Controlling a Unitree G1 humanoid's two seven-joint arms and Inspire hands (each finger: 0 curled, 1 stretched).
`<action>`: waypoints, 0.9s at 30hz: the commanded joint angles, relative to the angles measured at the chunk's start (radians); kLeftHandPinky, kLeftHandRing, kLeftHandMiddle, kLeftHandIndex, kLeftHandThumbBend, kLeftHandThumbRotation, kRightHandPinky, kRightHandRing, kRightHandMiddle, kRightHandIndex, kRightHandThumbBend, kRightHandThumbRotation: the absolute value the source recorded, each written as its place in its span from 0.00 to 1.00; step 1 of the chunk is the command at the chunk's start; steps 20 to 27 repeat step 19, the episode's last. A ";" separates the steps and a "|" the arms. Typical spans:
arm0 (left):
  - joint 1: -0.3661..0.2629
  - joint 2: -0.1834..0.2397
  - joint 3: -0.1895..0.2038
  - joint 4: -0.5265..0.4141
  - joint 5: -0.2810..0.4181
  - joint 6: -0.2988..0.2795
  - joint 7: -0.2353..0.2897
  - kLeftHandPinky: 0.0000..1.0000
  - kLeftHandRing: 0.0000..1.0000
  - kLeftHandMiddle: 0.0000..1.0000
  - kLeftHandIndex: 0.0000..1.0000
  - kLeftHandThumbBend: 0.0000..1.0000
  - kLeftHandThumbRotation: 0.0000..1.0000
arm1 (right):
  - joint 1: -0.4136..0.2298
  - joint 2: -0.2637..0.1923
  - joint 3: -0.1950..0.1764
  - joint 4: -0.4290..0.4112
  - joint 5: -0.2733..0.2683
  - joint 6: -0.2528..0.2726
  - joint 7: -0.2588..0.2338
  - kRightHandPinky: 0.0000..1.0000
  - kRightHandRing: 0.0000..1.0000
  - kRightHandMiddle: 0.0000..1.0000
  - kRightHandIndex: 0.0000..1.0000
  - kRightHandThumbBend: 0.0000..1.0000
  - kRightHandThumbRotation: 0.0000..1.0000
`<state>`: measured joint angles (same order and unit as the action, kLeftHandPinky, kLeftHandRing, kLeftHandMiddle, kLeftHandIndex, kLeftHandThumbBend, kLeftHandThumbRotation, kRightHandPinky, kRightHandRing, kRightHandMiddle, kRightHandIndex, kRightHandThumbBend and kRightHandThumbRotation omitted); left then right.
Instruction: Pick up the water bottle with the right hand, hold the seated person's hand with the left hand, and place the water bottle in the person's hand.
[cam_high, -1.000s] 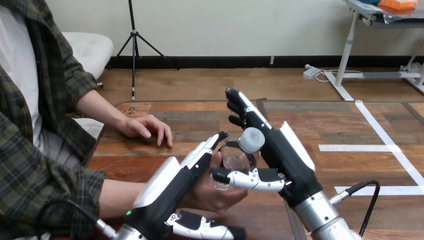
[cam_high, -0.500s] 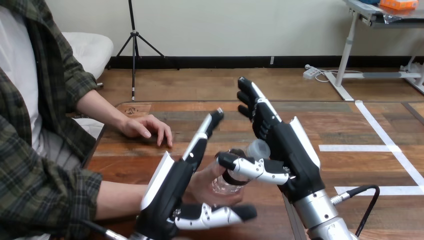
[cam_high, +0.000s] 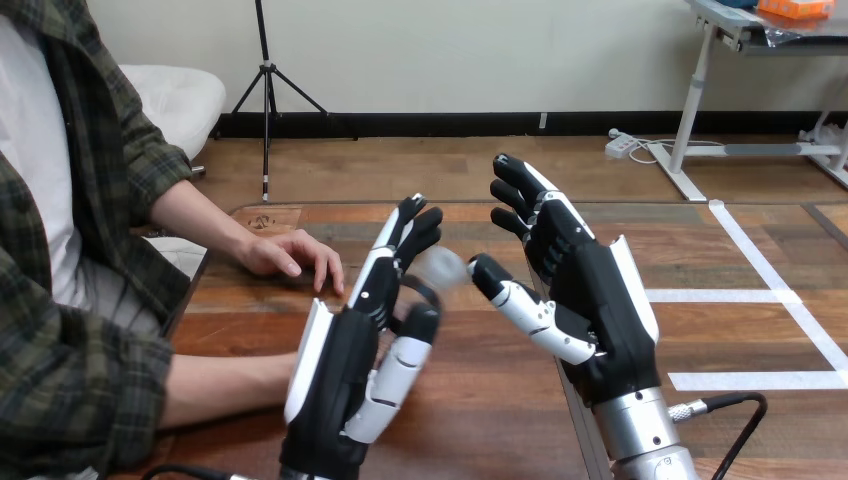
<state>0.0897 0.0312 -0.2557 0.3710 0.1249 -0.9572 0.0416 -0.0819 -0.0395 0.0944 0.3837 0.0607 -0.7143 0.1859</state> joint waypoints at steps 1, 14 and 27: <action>-0.024 -0.012 0.039 0.016 0.020 -0.024 0.021 0.99 0.91 0.93 0.96 0.54 1.00 | -0.027 0.022 -0.026 -0.050 0.008 -0.035 -0.022 0.91 0.93 0.94 0.89 0.62 0.37; -0.028 -0.047 0.074 0.051 0.090 -0.058 0.082 0.99 0.90 0.91 0.94 0.35 1.00 | -0.022 0.050 -0.054 -0.018 -0.027 -0.101 -0.106 0.80 0.85 0.87 0.82 0.50 0.45; -0.026 -0.057 0.080 0.054 0.101 -0.061 0.094 0.99 0.89 0.90 0.93 0.34 1.00 | -0.020 0.059 -0.057 -0.008 -0.022 -0.114 -0.114 0.76 0.83 0.85 0.80 0.49 0.46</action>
